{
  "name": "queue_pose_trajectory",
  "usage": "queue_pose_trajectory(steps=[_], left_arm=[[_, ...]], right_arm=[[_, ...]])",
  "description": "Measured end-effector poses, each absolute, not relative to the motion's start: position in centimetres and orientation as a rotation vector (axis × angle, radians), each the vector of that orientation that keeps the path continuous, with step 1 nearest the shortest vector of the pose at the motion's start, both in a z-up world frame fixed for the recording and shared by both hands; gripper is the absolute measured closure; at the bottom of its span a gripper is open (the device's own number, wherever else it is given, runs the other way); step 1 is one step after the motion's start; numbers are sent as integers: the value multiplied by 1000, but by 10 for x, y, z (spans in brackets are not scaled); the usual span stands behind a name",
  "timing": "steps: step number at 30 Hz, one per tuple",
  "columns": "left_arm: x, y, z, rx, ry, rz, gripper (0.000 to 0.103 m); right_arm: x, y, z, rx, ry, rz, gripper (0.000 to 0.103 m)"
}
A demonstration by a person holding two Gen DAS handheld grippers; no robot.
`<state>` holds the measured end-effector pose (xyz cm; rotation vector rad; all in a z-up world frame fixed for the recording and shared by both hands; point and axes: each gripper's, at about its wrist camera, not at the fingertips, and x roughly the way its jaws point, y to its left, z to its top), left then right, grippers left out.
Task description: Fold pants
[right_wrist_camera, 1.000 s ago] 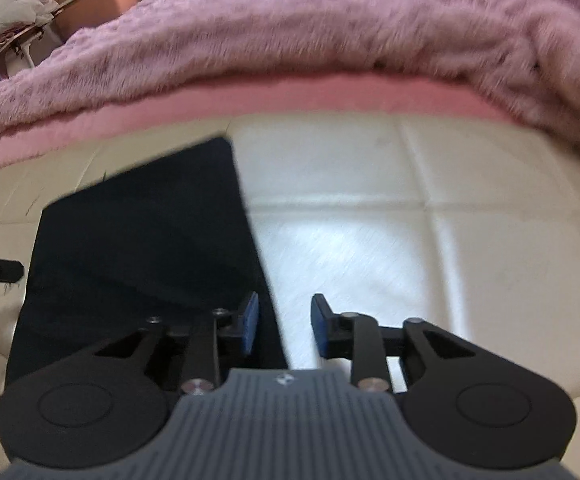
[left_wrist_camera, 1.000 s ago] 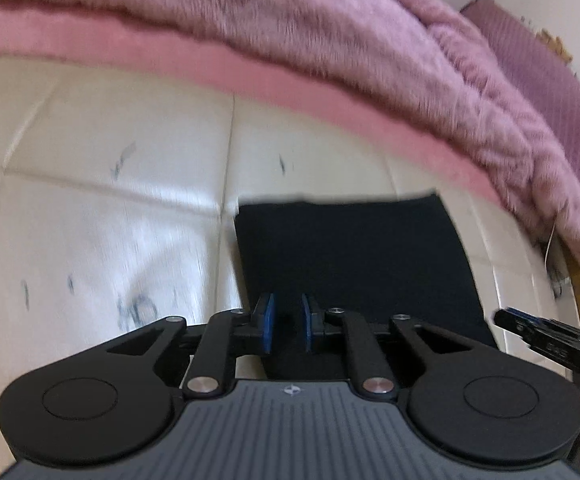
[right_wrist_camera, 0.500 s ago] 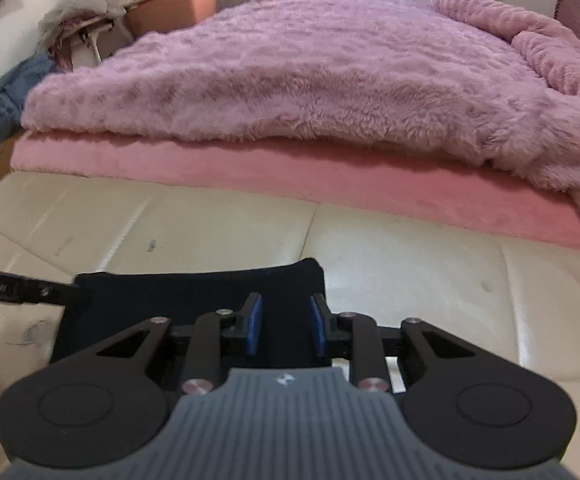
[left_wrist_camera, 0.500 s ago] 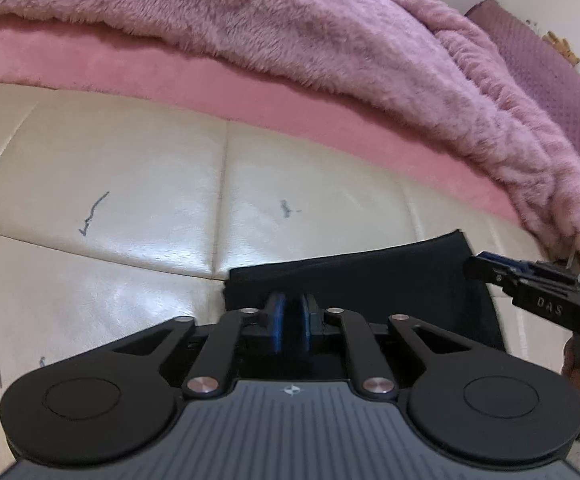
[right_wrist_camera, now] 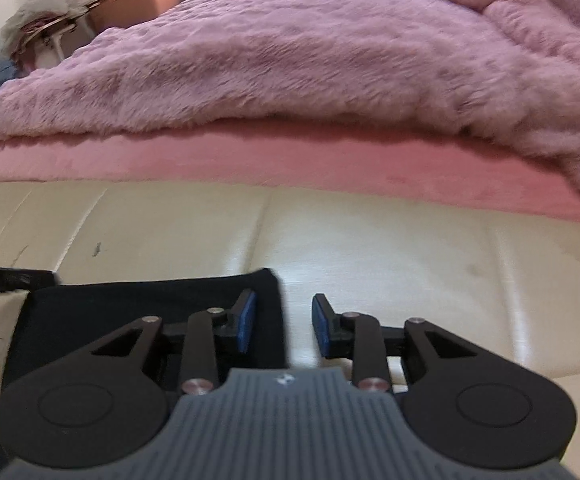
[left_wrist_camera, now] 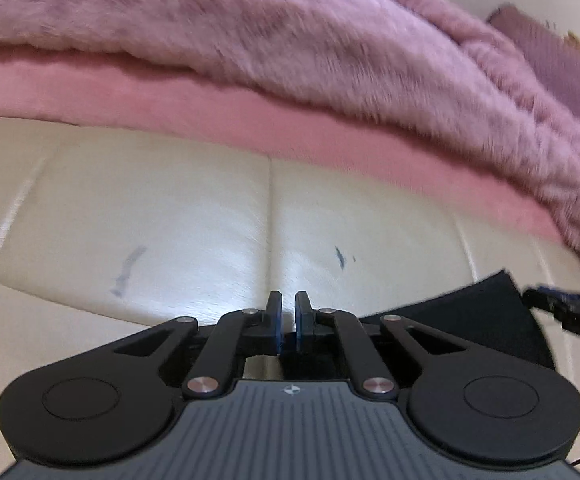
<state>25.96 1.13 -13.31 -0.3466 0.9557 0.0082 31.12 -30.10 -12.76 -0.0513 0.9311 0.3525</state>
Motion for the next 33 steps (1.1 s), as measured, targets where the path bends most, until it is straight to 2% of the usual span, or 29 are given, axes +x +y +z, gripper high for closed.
queue_pose_trajectory(steps=[3, 8, 14, 17, 18, 19, 27, 33], left_arm=[[239, 24, -119, -424, 946, -12, 97], [195, 10, -110, -484, 965, -138, 97], [156, -27, -119, -409, 1047, -224, 97], [149, -37, -124, -371, 1074, -233, 97], [150, -41, -125, -336, 1085, -219, 97], [150, -44, -126, -308, 1096, -205, 97], [143, -61, -122, -166, 1162, -171, 97], [112, -56, -101, -356, 1135, -320, 97]], right_arm=[[298, -323, -116, -55, 919, 298, 78], [260, -366, -96, 109, 926, 314, 77], [204, -405, -101, 353, 1012, 341, 66], [182, -407, -110, 393, 1035, 358, 66], [179, -404, -114, 392, 1046, 364, 75], [177, -400, -119, 377, 1063, 366, 97], [169, -376, -132, 176, 1103, 337, 100], [169, -375, -133, 160, 1096, 333, 98]])
